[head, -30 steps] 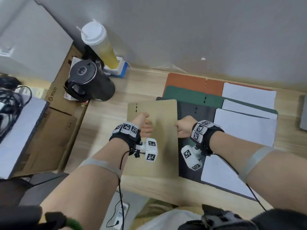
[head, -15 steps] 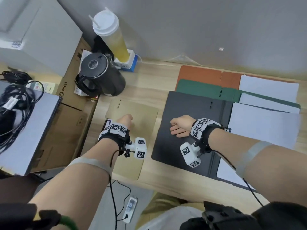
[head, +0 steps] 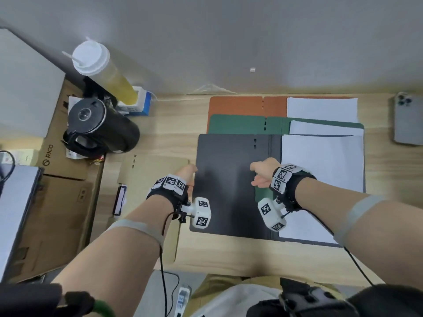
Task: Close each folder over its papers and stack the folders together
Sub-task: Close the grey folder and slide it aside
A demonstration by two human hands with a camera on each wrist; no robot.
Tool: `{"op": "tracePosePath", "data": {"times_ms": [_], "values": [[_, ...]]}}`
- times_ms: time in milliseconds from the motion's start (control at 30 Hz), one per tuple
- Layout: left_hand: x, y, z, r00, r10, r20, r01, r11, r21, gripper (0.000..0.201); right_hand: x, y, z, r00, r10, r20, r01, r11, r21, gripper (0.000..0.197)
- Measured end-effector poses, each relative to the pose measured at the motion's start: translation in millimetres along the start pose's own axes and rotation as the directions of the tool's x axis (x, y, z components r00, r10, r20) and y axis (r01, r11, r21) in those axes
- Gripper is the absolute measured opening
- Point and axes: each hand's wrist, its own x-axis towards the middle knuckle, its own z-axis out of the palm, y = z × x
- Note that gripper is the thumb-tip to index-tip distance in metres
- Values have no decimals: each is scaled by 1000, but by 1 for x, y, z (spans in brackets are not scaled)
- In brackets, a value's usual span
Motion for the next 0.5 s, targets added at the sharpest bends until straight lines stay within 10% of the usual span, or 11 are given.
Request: {"op": "tracePosePath", "data": {"times_ms": [200, 500], "values": [[-26, 8, -27, 999, -30, 18, 30, 999, -13, 40, -4, -8, 10, 999, -19, 27, 19, 999, 29, 31], [-80, 48, -70, 929, -52, 367, 11, 994, 112, 51, -25, -41, 10, 938, -83, 337, 36, 989, 142, 36]]}}
